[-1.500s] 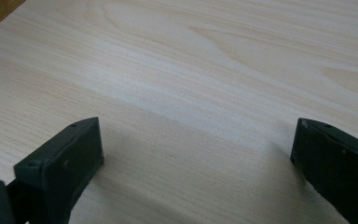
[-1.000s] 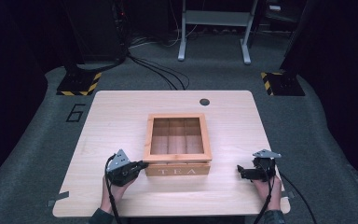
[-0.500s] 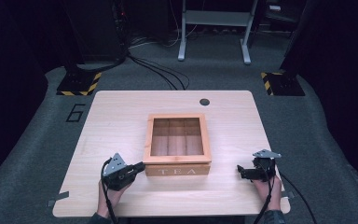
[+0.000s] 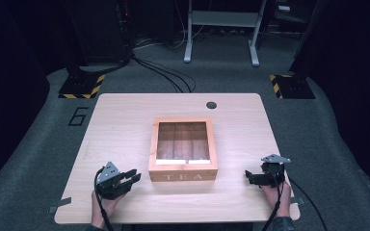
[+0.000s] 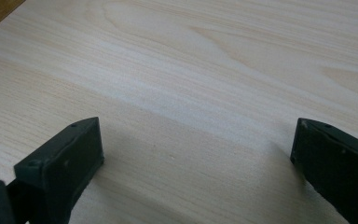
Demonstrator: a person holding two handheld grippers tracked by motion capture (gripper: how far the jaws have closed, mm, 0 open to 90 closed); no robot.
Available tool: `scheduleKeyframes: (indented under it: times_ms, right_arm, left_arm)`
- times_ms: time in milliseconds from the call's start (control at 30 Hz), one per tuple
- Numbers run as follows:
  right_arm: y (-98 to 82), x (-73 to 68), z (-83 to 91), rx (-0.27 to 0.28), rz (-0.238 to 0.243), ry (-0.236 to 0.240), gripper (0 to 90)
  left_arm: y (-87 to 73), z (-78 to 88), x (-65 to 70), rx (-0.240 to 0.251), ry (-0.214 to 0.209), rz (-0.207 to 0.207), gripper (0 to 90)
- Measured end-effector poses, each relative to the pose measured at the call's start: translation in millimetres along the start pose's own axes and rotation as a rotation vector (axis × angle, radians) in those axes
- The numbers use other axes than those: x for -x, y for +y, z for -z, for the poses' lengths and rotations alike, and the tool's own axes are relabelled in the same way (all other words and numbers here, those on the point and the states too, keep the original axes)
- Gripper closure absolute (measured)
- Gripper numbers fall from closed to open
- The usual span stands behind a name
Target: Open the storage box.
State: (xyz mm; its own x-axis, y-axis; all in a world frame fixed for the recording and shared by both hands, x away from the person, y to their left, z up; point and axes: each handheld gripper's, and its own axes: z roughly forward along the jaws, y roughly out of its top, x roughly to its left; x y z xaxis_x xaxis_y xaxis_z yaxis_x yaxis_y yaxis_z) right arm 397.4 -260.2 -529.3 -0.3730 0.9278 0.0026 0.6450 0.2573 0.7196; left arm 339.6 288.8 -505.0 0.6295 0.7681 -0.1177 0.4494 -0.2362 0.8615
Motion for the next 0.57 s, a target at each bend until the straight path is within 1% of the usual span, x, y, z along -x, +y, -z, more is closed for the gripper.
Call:
scheduleKeyframes:
  times_ms: [33,67,100,133,167,200,233,300,333,367,400,433,467,500,533,567]
  right_arm:
    - [0.0,0.0,0.0,0.0,0.0,0.0,1.7]
    - [0.0,0.0,0.0,0.0,0.0,0.0,1.7]
    - [0.0,0.0,0.0,0.0,0.0,0.0,1.7]
    - [0.0,0.0,0.0,0.0,0.0,0.0,1.7]
    - [0.0,0.0,0.0,0.0,0.0,0.0,1.7]
    - [0.0,0.0,0.0,0.0,0.0,0.0,1.7]
    - [0.0,0.0,0.0,0.001,0.0,0.0,1.7]
    - [0.0,0.0,0.0,0.0,0.0,0.0,1.7]
    - [0.0,0.0,0.0,0.001,0.0,0.0,1.7]
    - [0.0,0.0,-0.1,0.001,0.0,0.0,1.7]
    - [0.0,0.0,0.0,0.001,-0.001,0.0,1.7]
    - [-0.1,0.0,0.0,0.001,0.0,0.0,1.7]
    - [0.0,0.0,0.0,0.0,-0.001,0.0,1.7]
    - [0.0,0.0,0.0,0.0,0.0,0.0,1.7]
    - [0.0,0.0,0.0,0.0,0.0,0.0,1.7]
    - [0.0,0.0,0.0,0.0,0.0,0.0,1.7]
  left_arm:
    - [-3.5,-0.2,-3.1,-0.017,0.02,0.012,58.9]
    - [-7.0,-0.8,-5.9,-0.029,0.03,0.028,54.1]
    - [-10.0,-1.3,-8.9,-0.049,0.044,0.034,49.5]
    - [-10.0,-1.3,-8.9,-0.049,0.044,0.034,45.3]
    - [-15.3,-1.3,-12.7,-0.064,0.069,0.052,41.8]
    - [-17.1,-1.7,-14.8,-0.069,0.079,0.056,39.5]
    - [-18.6,-1.8,-15.6,-0.07,0.098,0.065,34.9]
    - [-19.5,-1.2,-16.8,-0.072,0.104,0.069,28.8]
    - [-20.9,-1.3,-18.4,-0.077,0.104,0.079,28.8]
    - [-22.6,-1.4,-19.5,-0.08,0.125,0.081,21.7]
    - [-22.6,-1.4,-19.5,-0.08,0.125,0.081,19.5]
    - [-22.9,-0.5,-21.3,-0.096,0.123,0.078,15.9]
    - [-23.4,0.1,-21.7,-0.084,0.129,0.083,15.4]
    - [-23.6,0.4,-22.4,-0.085,0.14,0.084,15.2]
    - [-23.6,0.4,-22.4,-0.085,0.14,0.084,14.7]
    - [-23.4,0.3,-23.9,-0.102,0.136,0.086,14.7]
